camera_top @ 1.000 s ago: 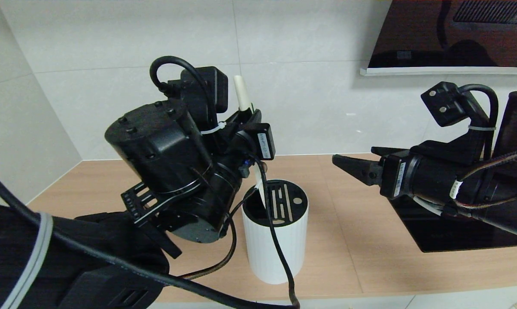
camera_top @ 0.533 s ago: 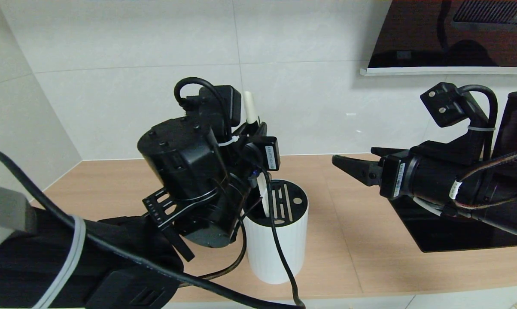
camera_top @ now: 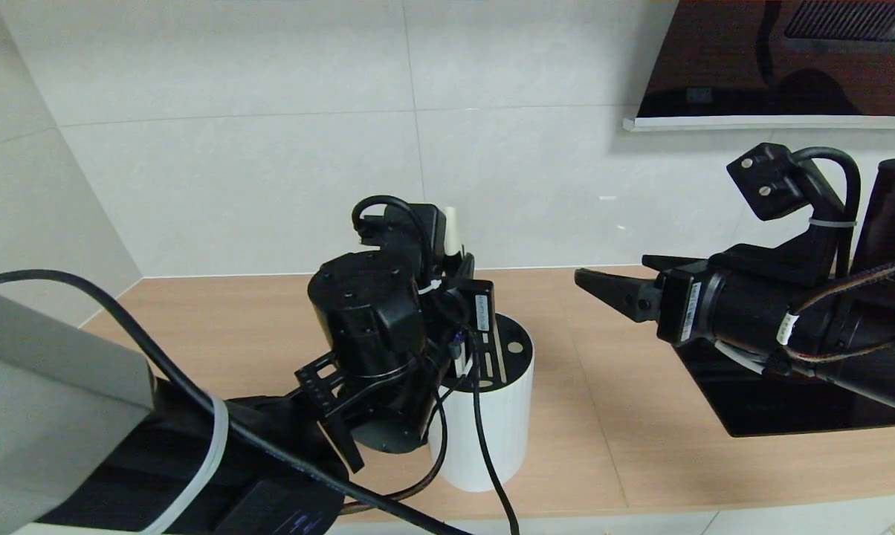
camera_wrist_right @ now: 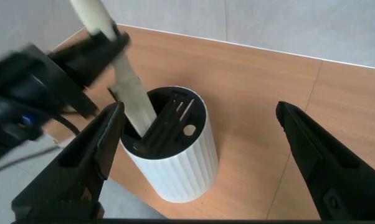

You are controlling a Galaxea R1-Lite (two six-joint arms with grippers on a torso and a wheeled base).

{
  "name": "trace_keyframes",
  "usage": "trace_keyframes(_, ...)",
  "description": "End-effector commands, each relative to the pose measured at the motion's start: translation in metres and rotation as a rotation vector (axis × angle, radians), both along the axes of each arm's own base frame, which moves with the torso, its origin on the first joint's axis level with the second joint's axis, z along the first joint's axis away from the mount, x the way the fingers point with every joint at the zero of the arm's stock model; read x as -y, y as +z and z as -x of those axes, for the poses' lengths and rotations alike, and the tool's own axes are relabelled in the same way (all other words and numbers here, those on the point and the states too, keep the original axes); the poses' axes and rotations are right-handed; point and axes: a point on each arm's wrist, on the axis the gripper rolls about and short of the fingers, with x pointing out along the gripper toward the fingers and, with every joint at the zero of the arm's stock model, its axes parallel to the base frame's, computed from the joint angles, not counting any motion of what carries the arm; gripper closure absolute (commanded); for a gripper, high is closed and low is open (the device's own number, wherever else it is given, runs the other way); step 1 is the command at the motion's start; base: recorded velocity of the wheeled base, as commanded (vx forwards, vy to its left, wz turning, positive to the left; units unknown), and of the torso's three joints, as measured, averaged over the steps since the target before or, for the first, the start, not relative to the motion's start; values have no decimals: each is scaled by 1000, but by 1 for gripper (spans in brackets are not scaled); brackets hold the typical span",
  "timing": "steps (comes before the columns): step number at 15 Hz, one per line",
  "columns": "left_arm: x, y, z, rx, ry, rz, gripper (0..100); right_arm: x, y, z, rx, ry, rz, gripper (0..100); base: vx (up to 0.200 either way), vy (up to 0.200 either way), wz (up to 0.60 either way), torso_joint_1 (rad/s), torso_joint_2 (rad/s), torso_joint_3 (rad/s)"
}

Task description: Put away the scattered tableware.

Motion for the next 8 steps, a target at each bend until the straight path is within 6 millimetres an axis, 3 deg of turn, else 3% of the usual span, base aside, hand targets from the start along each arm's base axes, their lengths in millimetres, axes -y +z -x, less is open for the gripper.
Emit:
trace_keyframes(1, 0, -14, 0, -33, 0, -33, 100, -1, -1, -1, -4, 0, 4, 0, 0, 0, 0, 0, 0, 0)
trace_keyframes(8, 0, -38, 0, -95, 1, -46, 100, -1, -2, -1, -7, 0, 5, 0, 0, 0, 0, 0, 0, 0)
